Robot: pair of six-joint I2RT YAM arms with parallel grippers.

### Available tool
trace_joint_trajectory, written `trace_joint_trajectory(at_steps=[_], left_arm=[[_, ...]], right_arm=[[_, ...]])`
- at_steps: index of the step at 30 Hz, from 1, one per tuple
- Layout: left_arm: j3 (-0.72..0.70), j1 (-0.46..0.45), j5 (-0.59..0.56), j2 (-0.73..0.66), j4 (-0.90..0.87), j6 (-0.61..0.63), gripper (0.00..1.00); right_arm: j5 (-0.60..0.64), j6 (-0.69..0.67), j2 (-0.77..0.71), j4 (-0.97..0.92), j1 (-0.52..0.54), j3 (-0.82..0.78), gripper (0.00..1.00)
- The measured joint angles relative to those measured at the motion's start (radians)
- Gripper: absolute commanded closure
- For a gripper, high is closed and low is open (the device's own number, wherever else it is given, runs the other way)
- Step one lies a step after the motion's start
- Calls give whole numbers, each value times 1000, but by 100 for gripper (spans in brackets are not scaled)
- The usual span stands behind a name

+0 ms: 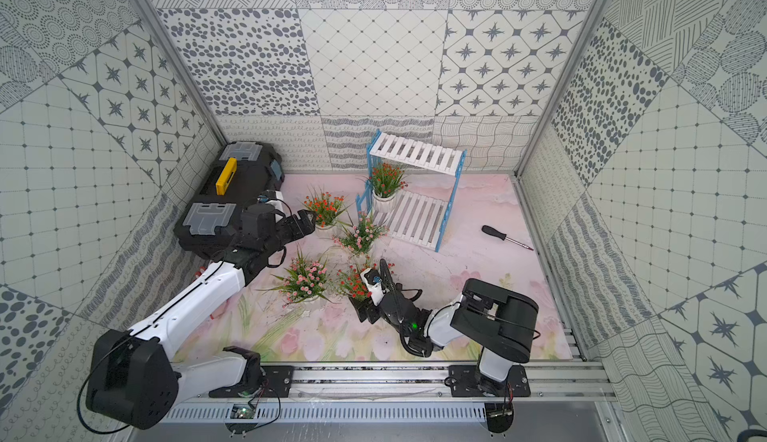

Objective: Place the baby's breath potted plants on the rack by color
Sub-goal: Pick up the baby's breath potted plant from the center of the board, then place the baby's breath potted plant on the rack.

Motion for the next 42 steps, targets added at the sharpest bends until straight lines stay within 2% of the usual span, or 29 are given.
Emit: trace_joint_trajectory(at_steps=[14, 22, 29, 37, 42], left_arm=[[0, 0, 0, 14, 7, 0, 10], [-1, 0, 1, 19, 35, -1, 10], [-2, 0, 2, 19, 44, -2, 9], [-6, -1, 5, 21, 45, -5, 9], [-6, -1, 8, 24, 49, -11, 9]], right_arm=[[64, -25, -418, -382, -3, 29, 28], [129, -26, -516, -576, -54, 175, 26], [143, -20, -496, -677, -184, 293, 25], [137, -3, -306, -670, -327, 389, 24], [111, 34, -128, -618, -424, 450, 25]])
